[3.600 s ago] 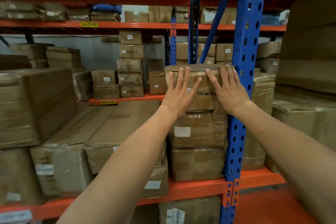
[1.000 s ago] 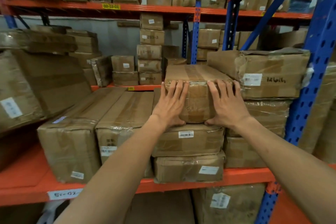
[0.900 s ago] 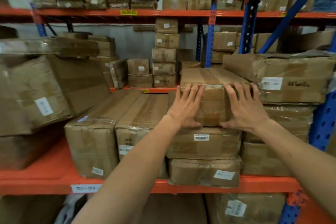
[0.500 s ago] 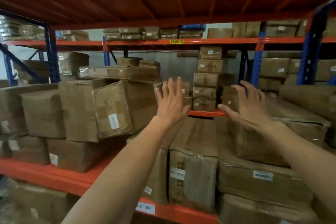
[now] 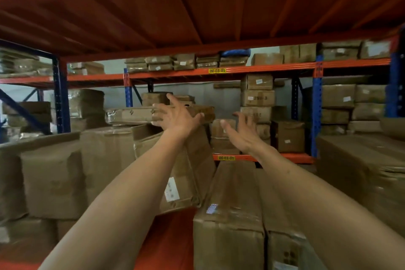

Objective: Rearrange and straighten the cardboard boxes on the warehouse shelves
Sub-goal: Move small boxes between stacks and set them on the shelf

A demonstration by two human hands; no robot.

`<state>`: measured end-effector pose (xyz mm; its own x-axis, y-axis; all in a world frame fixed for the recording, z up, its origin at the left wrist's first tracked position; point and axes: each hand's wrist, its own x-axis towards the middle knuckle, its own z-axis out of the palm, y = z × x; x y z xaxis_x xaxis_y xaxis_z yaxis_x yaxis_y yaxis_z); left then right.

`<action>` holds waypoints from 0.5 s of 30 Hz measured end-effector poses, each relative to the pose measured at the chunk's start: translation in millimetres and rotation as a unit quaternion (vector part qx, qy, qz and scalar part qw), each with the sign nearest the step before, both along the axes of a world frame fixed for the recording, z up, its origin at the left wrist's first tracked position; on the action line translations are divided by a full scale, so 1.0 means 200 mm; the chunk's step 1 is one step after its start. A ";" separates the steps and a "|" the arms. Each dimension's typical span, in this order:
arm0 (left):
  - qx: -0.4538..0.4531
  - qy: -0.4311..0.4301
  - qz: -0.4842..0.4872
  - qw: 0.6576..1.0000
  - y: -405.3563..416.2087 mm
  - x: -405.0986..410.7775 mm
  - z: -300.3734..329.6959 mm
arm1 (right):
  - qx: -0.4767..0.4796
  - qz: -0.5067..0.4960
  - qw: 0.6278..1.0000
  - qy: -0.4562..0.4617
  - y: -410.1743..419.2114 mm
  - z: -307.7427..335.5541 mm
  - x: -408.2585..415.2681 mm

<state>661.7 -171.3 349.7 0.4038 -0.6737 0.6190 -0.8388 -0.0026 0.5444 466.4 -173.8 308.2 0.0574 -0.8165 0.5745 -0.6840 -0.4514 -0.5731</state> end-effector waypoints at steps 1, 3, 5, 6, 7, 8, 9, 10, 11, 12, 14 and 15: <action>0.008 0.011 -0.005 1.000 -0.03 0.02 0.02 | 0.014 0.002 1.000 -0.015 -0.04 0.01 0.04; 0.022 0.020 -0.015 0.999 -0.08 0.04 0.06 | 0.035 0.003 0.999 -0.028 -0.12 0.02 0.11; 0.046 0.025 -0.024 0.998 -0.12 0.05 0.09 | 0.053 0.004 0.998 -0.043 -0.21 0.03 0.16; 0.065 0.028 -0.026 0.997 -0.14 0.05 0.11 | 0.062 0.008 0.996 -0.057 -0.26 0.03 0.18; 0.086 0.030 -0.028 0.995 -0.16 0.06 0.12 | 0.071 0.015 0.995 -0.073 -0.30 0.04 0.19; 0.099 0.030 -0.030 0.994 -0.18 0.06 0.12 | 0.079 0.021 0.992 -0.092 -0.35 0.05 0.21; 0.101 0.028 -0.032 0.994 -0.19 0.07 0.12 | 0.086 0.025 0.990 -0.111 -0.40 0.05 0.22; 0.095 0.024 -0.032 0.995 -0.20 0.07 0.12 | 0.089 0.026 0.987 -0.131 -0.44 0.07 0.24; 0.085 0.016 -0.034 0.996 -0.20 0.09 0.12 | 0.091 0.025 0.984 -0.153 -0.48 0.08 0.26; 0.072 0.009 -0.040 0.997 -0.19 0.10 0.11 | 0.093 0.025 0.980 -0.176 -0.52 0.10 0.28; 0.038 0.008 -0.066 0.997 -0.16 0.13 0.10 | 0.102 0.041 0.971 -0.211 -0.56 0.14 0.32; 0.024 0.014 -0.083 0.996 -0.14 0.16 0.10 | 0.111 0.060 0.966 -0.227 -0.58 0.16 0.34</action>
